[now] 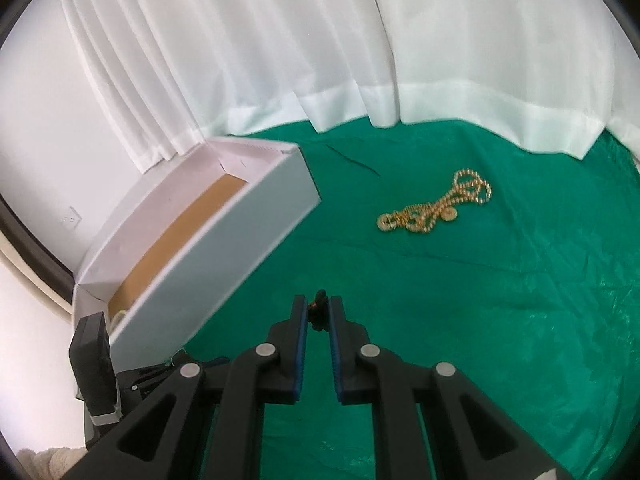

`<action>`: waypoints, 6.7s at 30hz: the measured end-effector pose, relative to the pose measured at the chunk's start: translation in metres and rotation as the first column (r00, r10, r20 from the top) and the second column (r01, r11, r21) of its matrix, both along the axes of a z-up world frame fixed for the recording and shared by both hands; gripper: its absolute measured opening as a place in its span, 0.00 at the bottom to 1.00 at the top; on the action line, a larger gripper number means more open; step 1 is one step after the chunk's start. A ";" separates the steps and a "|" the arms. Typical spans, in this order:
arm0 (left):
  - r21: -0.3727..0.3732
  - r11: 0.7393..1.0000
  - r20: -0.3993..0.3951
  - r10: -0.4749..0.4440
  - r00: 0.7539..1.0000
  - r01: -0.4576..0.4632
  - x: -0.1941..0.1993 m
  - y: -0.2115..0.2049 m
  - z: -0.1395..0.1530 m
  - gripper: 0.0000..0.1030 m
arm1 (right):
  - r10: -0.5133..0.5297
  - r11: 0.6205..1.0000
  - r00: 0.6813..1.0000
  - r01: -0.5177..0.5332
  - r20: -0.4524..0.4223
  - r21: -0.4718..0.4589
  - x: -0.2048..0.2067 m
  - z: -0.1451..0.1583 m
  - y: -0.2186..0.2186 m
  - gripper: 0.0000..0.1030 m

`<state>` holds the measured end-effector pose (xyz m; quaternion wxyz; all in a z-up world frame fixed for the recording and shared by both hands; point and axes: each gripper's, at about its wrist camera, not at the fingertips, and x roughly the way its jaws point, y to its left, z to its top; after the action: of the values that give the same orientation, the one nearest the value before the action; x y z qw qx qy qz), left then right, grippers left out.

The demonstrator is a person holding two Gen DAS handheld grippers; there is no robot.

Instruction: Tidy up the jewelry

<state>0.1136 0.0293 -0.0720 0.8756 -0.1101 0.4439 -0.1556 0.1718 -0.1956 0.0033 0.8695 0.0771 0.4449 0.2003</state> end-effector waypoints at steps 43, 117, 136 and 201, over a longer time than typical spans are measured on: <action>0.130 0.946 -0.108 0.313 0.944 -0.299 0.034 0.234 0.057 0.12 | 0.423 0.903 0.906 -0.422 -0.002 -0.081 0.057 0.026 0.284 0.10; 0.279 0.909 -0.025 -0.315 0.949 0.310 0.107 -0.100 -0.041 0.20 | -0.253 0.915 0.966 0.257 0.055 -0.312 -0.067 -0.129 -0.084 0.74; 0.373 0.922 0.007 -0.114 0.993 0.104 -0.002 -0.054 -0.020 0.79 | -0.252 0.909 0.966 0.256 0.056 -0.328 -0.066 -0.133 -0.082 0.74; 0.181 0.973 -0.013 -0.145 0.989 0.145 0.024 -0.034 -0.048 0.22 | -0.521 0.842 0.836 0.472 -0.171 -0.261 0.236 -0.133 -0.070 0.33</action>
<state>0.1378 -0.0044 -0.1202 0.8682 0.0027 0.4631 -0.1780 0.4079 -0.2656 -0.1297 0.8358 0.1220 0.5274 -0.0916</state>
